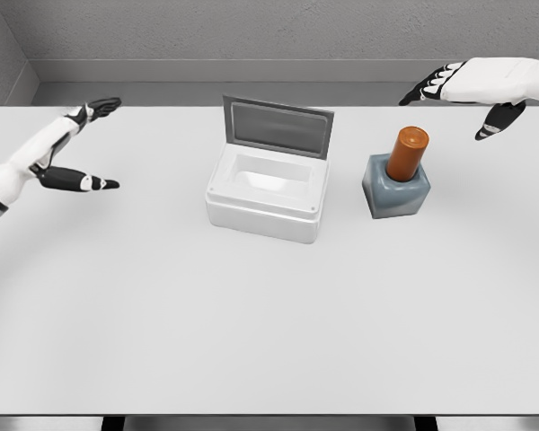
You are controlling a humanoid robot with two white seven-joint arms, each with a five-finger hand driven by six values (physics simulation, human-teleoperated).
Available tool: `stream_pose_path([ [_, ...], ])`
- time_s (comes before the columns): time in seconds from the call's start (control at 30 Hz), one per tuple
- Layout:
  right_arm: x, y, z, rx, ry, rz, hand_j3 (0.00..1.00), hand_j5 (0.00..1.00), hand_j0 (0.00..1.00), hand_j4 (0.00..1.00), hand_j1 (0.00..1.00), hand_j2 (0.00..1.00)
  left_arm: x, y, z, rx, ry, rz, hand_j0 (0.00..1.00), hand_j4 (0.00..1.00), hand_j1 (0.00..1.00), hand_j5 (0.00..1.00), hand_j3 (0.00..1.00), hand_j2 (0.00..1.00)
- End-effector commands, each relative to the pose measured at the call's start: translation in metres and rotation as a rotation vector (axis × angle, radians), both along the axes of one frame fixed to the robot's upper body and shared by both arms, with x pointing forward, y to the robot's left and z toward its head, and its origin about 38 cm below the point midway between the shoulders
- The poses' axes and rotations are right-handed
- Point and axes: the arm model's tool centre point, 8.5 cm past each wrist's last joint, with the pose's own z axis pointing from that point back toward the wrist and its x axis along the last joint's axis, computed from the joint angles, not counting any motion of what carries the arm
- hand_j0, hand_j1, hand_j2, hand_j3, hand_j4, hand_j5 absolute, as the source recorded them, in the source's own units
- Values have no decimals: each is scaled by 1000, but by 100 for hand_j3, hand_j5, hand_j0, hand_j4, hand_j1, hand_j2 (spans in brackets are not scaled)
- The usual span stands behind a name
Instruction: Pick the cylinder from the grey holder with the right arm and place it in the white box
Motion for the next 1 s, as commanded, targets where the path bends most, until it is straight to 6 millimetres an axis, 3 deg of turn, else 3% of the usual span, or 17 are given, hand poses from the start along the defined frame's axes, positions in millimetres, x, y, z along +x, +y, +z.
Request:
stream_pose_path([
  [0.0, 1, 0, 1, 17, -10, -2, 100, 100, 100, 100, 100, 100, 1, -5, -8, -37, 17, 1, 100, 100, 100, 100, 100, 100],
  [0.17, 1, -4, -3, 12, -5, -14, 100, 100, 100, 100, 100, 100, 6, -5, -15, -92, 38, 21, 100, 100, 100, 100, 100, 100],
  [0.27, 5, 10, -11, -3, 11, 1, 100, 100, 100, 100, 100, 100, 13, -11, -20, -119, 51, 27, 100, 100, 100, 100, 100, 100],
  [0.47, 8, 12, -13, -14, 6, -41, 100, 100, 100, 100, 100, 100, 23, -9, -26, -153, 74, 55, 100, 100, 100, 100, 100, 100],
  [0.63, 12, 35, -14, -33, 19, 16, 100, 100, 100, 100, 100, 100, 30, -26, -40, -227, 106, 60, 100, 100, 100, 100, 100, 100],
  [0.83, 11, 38, -11, -49, 36, 57, 100, 100, 100, 100, 100, 100, 36, -33, -33, -212, 97, 45, 100, 100, 100, 100, 100, 100],
  [0.97, 12, 36, -14, -58, 51, 45, 100, 100, 100, 100, 100, 100, 59, -33, -28, -217, 130, 71, 100, 100, 100, 100, 100, 100],
])
